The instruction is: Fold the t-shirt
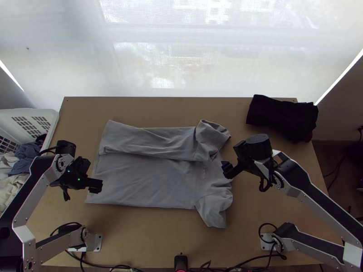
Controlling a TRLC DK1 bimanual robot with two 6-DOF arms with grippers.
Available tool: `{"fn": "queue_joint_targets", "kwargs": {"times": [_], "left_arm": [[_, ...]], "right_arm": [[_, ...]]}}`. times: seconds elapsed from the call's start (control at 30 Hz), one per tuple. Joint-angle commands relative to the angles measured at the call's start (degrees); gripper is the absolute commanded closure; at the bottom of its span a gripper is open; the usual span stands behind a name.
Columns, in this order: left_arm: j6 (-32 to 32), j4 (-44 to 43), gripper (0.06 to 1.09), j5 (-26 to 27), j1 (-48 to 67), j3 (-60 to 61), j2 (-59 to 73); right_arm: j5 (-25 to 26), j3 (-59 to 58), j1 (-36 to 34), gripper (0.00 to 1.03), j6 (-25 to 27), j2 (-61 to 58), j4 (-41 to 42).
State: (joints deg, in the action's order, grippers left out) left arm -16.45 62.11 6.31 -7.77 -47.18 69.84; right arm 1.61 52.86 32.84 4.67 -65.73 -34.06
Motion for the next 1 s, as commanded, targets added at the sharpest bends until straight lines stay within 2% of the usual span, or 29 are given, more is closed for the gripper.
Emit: {"fn": "queue_joint_targets", "kwargs": {"times": [0.0, 0.1, 0.23, 0.43, 0.47, 0.67, 0.77, 0.9, 0.97], "left_arm": [[-0.52, 0.21, 0.15, -2.44, -1.11, 5.78, -3.05], [-1.04, -1.02, 0.19, -2.53, -1.19, 8.33, -3.49], [-2.27, -2.34, 0.33, -2.44, -2.43, 9.30, -3.31], [-2.89, -5.86, 0.35, -2.44, -2.25, 10.79, -1.46], [-2.89, -6.21, 0.38, -2.44, -2.16, 10.88, -1.29], [-2.80, -8.14, 0.57, -2.17, -2.16, 10.97, -0.67], [-2.98, -8.23, 0.76, -1.21, -2.16, 10.88, -0.76], [-2.98, -8.23, 1.02, 0.11, -2.34, 10.62, -1.73], [-2.62, -8.23, 1.05, 1.08, -2.34, 10.53, -1.82]], "right_arm": [[-1.08, 2.69, -0.58, 0.05, -0.54, 4.65, -6.10], [-1.43, 2.07, -0.76, 0.05, -0.54, 6.76, -7.51], [-2.05, 1.72, -0.76, 0.05, -0.45, 8.96, -8.56], [-4.07, 2.16, -1.46, 0.05, -1.59, 10.89, -9.71], [-4.68, 2.25, -1.81, 0.05, -2.12, 11.07, -9.97], [-6.79, 1.98, -2.08, 0.05, -3.17, 12.65, -10.94], [-7.06, 1.46, -1.02, 0.05, -3.08, 12.82, -12.25], [-8.90, -3.03, 4.07, 0.05, -1.06, 12.74, -16.12], [-8.99, -6.45, 8.12, 0.05, 0.96, 13.00, -19.02]]}}
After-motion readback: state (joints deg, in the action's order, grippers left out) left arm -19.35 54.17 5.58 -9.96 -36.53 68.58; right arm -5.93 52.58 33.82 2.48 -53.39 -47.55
